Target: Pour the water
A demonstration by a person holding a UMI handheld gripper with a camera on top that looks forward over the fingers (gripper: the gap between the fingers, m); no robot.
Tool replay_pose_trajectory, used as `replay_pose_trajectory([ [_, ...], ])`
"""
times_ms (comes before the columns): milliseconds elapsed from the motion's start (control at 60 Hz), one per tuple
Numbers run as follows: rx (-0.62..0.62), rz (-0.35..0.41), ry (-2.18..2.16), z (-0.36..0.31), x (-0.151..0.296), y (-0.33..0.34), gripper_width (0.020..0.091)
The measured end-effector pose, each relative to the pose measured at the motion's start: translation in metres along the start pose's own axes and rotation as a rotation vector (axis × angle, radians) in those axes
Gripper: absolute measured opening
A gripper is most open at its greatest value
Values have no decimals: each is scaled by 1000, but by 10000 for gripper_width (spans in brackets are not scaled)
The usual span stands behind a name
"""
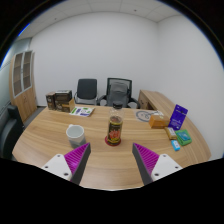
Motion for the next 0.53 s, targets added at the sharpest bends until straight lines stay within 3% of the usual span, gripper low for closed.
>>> replay_pose_trajectory([
  [233, -58, -48, -1, -35, -30, 109, 853],
  [533, -86, -60, -19, -45, -46, 148, 854],
])
Point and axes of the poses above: the point between the fingertips, and its own axes, seen from behind it with the camera up: z to the right, x up, y backward, against the way the camera looks, the point moved 3 cm from there along y, backward, against the way the camera looks, and after that the axes turned 7 degrees about y, right-handed, at the moved point
